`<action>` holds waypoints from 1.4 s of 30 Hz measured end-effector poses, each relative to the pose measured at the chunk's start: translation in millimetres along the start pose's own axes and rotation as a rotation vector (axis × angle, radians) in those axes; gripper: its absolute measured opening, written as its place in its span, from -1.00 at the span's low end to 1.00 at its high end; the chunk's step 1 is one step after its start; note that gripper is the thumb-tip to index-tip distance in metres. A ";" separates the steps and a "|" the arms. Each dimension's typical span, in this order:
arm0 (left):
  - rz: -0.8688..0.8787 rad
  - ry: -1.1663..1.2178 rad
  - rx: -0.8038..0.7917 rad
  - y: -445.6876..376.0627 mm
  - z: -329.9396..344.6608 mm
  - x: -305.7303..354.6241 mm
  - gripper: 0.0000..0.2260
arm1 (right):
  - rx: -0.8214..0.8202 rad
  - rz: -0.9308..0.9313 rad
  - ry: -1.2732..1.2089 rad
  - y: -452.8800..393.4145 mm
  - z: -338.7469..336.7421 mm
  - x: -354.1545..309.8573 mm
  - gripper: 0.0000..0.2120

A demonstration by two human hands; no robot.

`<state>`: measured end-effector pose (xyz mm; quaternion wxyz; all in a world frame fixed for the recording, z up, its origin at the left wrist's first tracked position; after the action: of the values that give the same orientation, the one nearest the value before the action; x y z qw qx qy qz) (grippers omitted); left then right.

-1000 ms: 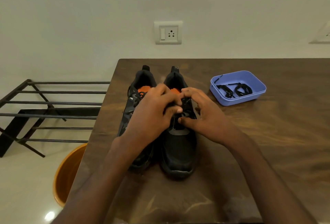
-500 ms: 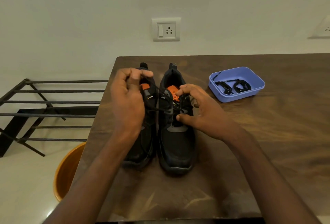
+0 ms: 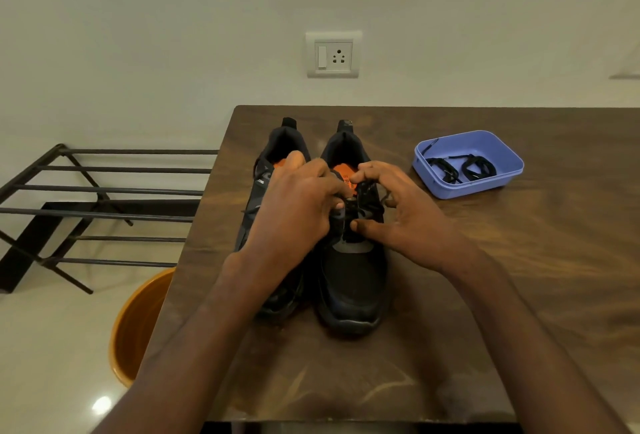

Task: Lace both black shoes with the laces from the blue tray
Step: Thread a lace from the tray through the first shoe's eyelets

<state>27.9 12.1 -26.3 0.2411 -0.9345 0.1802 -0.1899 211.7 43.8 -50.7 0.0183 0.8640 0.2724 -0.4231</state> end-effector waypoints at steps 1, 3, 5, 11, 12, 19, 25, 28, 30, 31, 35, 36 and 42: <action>-0.011 -0.013 0.034 0.4 -1.5 -0.5 -0.87 | -0.002 -0.001 0.004 0.2 -0.1 -0.2 -0.39; -0.083 0.023 0.143 1.2 -6.0 -3.6 -0.90 | -0.002 -0.001 0.002 0.6 -0.8 -0.4 -0.40; -0.267 0.271 0.292 0.5 -12.3 -15.8 -0.87 | -0.006 0.004 -0.010 0.5 -1.2 -1.3 -0.40; -0.578 1.146 0.251 1.2 -6.6 -8.3 -0.81 | -0.004 0.002 -0.027 1.7 -0.6 -5.7 -0.41; -0.560 1.112 0.212 1.0 -4.9 -3.6 -0.82 | -0.007 0.000 -0.022 1.6 -0.6 -5.4 -0.41; -0.470 0.726 0.258 -2.1 -20.7 -14.5 -0.86 | 0.008 0.013 -0.016 0.9 -2.2 -2.2 -0.42; -0.100 0.095 -0.192 2.2 -4.5 -3.5 -0.89 | 0.002 0.007 -0.027 0.3 -1.4 -0.3 -0.40; -0.103 0.055 -0.125 0.8 -3.9 -6.0 -0.96 | -0.006 0.012 -0.015 0.3 -1.7 0.4 -0.40; -0.154 0.169 0.010 1.1 -7.7 -8.7 -0.95 | -0.005 0.018 -0.022 0.0 -2.1 0.3 -0.40; -0.220 0.325 0.083 1.6 -9.9 -10.6 -0.93 | -0.005 0.021 -0.030 0.0 -2.1 0.0 -0.40; -0.457 1.044 0.167 0.4 -7.2 -5.0 -0.91 | -0.009 0.024 -0.048 -0.8 -2.5 -1.1 -0.40; -0.470 1.122 0.159 1.1 -2.8 -2.2 -0.90 | -0.015 0.025 -0.047 -0.6 -2.6 -1.1 -0.40; -0.500 1.024 0.100 -3.5 14.0 -4.2 -0.83 | 0.021 0.022 -0.056 0.0 -2.4 -0.6 -0.40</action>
<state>31.3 22.1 -36.9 0.1149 -0.7248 0.0385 -0.6783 213.2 44.2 -48.7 0.0217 0.8549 0.2577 -0.4497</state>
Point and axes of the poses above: each hand's wrist, its own y-axis away from the middle knuckle, its own z-axis out of the palm, x = y × z, the point moved 3 cm from there along -y, towards the middle knuckle
